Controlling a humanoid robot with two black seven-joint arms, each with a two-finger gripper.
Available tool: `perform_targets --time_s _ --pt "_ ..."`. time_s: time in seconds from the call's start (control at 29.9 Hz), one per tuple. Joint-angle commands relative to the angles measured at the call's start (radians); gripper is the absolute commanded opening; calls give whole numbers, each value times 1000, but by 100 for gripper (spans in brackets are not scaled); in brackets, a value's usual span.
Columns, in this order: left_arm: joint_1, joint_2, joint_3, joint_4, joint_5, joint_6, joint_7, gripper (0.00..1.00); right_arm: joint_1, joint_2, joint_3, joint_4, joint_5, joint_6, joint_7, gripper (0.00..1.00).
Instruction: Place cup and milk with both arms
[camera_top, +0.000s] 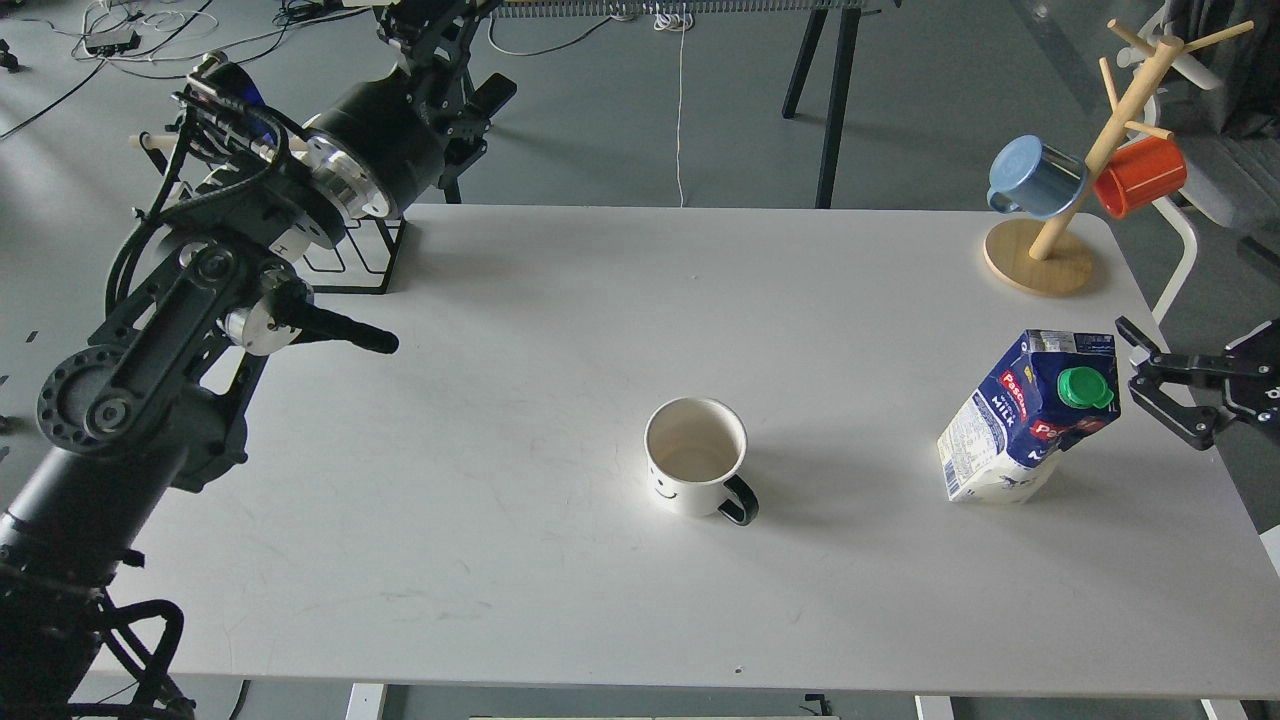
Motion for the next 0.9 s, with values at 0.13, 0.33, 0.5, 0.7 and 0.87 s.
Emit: perform_targets --time_s 0.13,0.33,0.5,0.7,0.87 --pt "0 3 -2 0 0 6 -2 100 -20 -84 -39 0 2 0 16 99" --pt "0 0 -2 0 0 6 -2 100 -22 -121 -125 0 -1 0 15 99" --pt "0 -6 -2 0 0 6 -2 100 -22 -120 -197 -1 -21 0 15 99" --pt "0 -9 0 -2 0 6 -1 100 -23 -65 -250 -9 -26 0 15 99" --pt "-1 -11 5 -2 1 8 -1 100 -25 50 -250 -29 -64 0 15 99"
